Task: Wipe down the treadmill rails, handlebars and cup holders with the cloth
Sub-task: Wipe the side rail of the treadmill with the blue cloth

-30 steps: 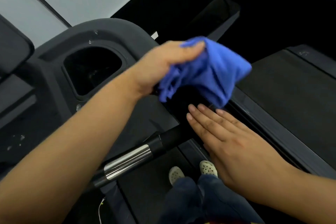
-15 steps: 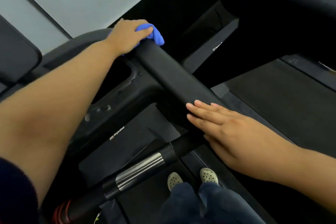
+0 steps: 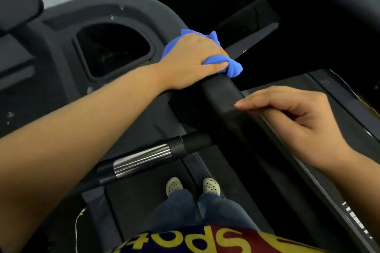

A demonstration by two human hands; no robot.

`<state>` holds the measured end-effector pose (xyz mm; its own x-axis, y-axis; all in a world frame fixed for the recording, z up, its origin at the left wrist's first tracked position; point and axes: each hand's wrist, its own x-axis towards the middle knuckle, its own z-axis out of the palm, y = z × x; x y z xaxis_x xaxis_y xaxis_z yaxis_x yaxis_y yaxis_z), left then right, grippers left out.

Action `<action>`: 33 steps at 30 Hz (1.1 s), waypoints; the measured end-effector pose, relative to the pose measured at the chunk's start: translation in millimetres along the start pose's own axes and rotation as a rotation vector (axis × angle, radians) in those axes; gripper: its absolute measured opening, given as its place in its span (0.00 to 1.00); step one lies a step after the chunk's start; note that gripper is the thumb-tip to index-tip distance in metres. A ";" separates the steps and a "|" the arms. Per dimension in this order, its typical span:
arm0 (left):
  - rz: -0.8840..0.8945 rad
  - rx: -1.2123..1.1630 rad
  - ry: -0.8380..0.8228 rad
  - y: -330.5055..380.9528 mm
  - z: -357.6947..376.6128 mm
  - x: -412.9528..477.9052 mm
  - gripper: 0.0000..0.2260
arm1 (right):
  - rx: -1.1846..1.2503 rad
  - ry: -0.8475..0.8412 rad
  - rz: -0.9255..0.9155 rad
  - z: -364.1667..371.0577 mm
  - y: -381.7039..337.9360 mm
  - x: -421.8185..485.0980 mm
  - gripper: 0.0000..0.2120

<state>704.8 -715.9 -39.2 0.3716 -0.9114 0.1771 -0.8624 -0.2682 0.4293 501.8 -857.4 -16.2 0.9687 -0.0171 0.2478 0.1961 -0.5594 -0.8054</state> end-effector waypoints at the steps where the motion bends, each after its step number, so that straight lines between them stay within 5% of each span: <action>1: 0.004 -0.002 0.026 6.9 6.3 -4.5 0.14 | -0.005 -0.003 -0.026 -2.2 -0.8 -0.4 0.18; 9: -0.284 -0.202 0.332 69.3 51.7 -42.1 0.22 | 0.006 -0.058 -0.163 -7.0 -8.0 1.9 0.16; 18: -0.406 -0.640 0.381 125.1 79.2 -79.2 0.16 | -0.030 -0.075 -0.184 -12.2 -18.6 9.8 0.15; 20: -0.390 -0.938 0.393 133.6 72.1 -95.4 0.14 | -0.050 -0.083 -0.172 -9.5 -20.4 9.3 0.16; 23: -0.739 -1.674 0.593 144.5 47.4 -107.9 0.19 | -0.093 -0.050 -0.120 -5.5 -24.0 7.0 0.16; 24: -0.834 -1.757 0.702 143.7 41.7 -112.0 0.21 | -0.132 -0.027 -0.090 -2.4 -24.6 7.0 0.17; 26: -0.920 -1.637 0.937 130.9 24.2 -116.2 0.22 | -0.243 -0.014 -0.032 7.6 -21.8 8.5 0.18; 29: -0.890 -1.100 1.209 92.5 -8.8 -112.3 0.18 | -0.388 -0.157 0.121 28.8 -14.0 9.7 0.26; 33: -0.751 -0.395 1.182 35.3 -20.1 -95.8 0.12 | -0.645 -0.272 0.154 52.7 -2.2 2.4 0.34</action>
<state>645.7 -631.9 -23.2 0.9122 0.2383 0.3333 -0.2651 -0.2769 0.9236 511.8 -812.5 -42.2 0.9982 0.0253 -0.0540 0.0067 -0.9473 -0.3204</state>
